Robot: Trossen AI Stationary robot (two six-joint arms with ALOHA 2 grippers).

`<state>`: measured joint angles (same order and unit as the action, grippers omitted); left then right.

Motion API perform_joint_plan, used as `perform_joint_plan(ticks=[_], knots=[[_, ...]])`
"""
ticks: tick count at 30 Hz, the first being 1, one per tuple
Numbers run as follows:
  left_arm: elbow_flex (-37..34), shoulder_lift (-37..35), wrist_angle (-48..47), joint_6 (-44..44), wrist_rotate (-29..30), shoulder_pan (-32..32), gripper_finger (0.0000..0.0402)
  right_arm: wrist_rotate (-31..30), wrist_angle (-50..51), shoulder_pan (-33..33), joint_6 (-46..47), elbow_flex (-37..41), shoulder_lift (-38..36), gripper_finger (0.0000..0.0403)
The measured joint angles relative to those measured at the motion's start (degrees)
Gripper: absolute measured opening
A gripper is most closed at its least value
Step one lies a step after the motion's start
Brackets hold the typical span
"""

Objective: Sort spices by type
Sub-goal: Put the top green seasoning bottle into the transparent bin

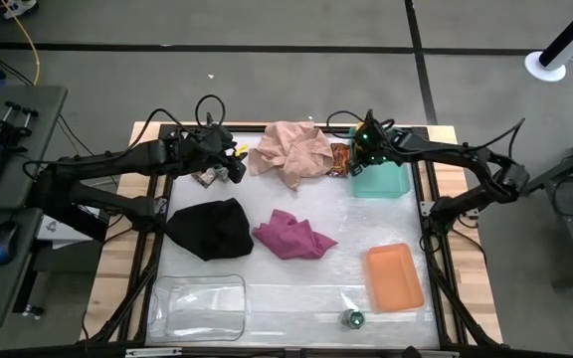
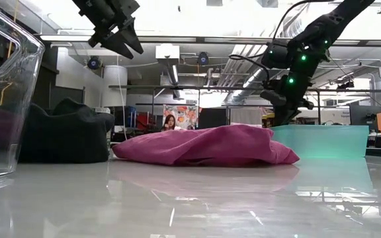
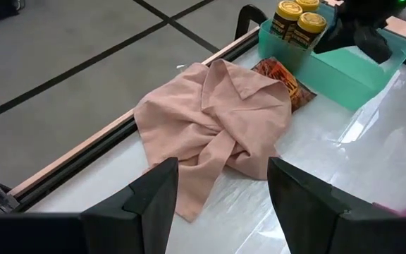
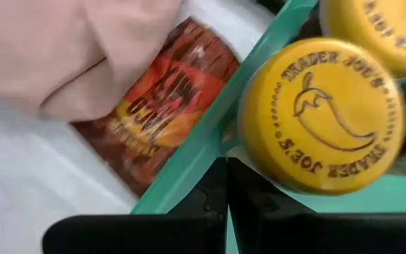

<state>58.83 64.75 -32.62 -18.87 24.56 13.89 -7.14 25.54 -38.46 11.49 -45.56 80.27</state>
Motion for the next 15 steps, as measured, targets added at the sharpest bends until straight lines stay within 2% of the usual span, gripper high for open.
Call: perform_joint_plan(ticks=[2, 5, 9, 12, 15], knots=[[0.07, -0.14, -0.43, 0.02, -1.74, 0.02, 0.0202, 1.78, 0.72, 0.22, 0.0, 0.0, -1.03, 0.0], [2.22, -0.2, -3.27, -1.25, -7.82, 1.0, 0.0202, 3.41, 1.28, 0.87, 0.02, -0.03, -4.07, 0.0], [6.12, 0.52, -12.56, -4.93, -15.75, 4.38, 0.0202, 4.88, 1.31, 1.5, 2.95, -0.16, -8.79, 0.0], [6.23, 2.54, -22.52, -4.98, -16.02, 7.72, 0.0202, 6.02, 0.7, 1.48, 5.32, -0.2, -10.94, 0.0], [6.23, 5.87, -26.82, -3.92, -16.17, 13.12, 0.0202, 7.72, -0.7, 1.48, 7.69, -0.22, -11.32, 0.0]])
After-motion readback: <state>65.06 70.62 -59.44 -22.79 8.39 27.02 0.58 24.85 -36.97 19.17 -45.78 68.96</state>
